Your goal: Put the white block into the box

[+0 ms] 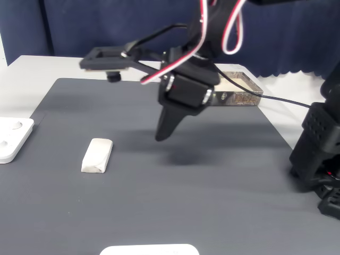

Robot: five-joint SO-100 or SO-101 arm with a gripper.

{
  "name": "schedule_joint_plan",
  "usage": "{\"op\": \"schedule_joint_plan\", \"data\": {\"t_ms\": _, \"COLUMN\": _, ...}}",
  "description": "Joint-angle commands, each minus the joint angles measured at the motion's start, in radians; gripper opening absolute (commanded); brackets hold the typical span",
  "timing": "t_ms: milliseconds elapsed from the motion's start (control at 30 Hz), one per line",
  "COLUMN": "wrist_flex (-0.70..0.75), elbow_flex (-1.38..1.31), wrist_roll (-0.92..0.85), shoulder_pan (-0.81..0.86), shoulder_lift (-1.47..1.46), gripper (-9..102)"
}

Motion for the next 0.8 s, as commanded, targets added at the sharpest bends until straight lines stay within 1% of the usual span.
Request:
{"op": "schedule_joint_plan", "data": {"t_ms": 0, "wrist_flex": -0.014, "elbow_flex": -0.147, "wrist_roll": 0.008, "shoulder_pan": 0.029, "shoulder_lift": -0.051, "gripper": -2}}
{"op": "schedule_joint_plan", "data": {"t_ms": 167, "wrist_flex": -0.014, "elbow_flex": -0.247, "wrist_roll": 0.034, "shoulder_pan": 0.046, "shoulder_lift": -0.147, "gripper": -2}}
{"op": "schedule_joint_plan", "data": {"t_ms": 767, "wrist_flex": -0.011, "elbow_flex": -0.511, "wrist_roll": 0.04, "shoulder_pan": 0.072, "shoulder_lift": -0.396, "gripper": -2}}
